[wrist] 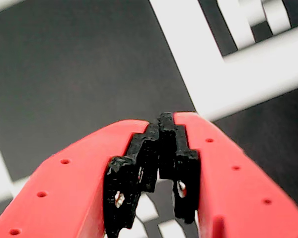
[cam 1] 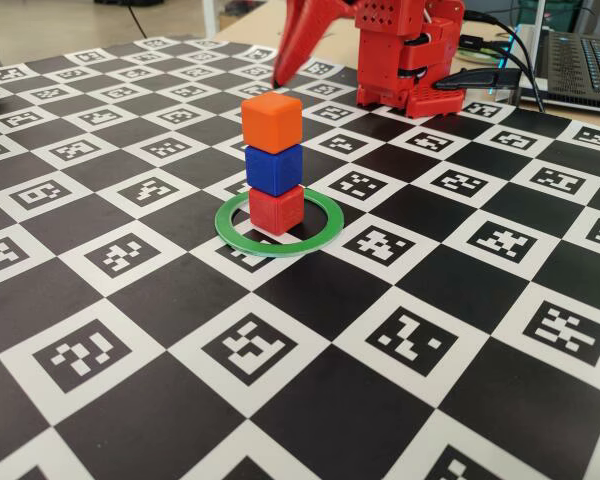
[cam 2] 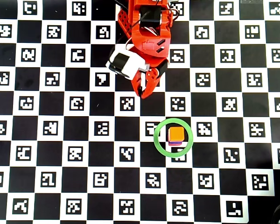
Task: Grab the red cube then put it in the green circle then put the blue cube on top and finally the orange cube on top
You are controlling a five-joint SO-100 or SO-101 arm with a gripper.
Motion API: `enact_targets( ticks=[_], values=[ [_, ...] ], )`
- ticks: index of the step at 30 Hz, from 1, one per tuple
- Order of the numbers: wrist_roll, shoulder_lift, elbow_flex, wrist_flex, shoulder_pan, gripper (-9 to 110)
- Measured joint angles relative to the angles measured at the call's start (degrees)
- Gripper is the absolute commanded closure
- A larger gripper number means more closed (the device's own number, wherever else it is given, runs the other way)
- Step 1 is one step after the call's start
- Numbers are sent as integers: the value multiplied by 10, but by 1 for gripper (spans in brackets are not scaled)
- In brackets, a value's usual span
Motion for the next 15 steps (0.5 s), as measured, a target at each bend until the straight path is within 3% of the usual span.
enact_targets(
  ticks=[15],
  values=[
    [-74, 146, 66, 142, -16, 108]
  ],
)
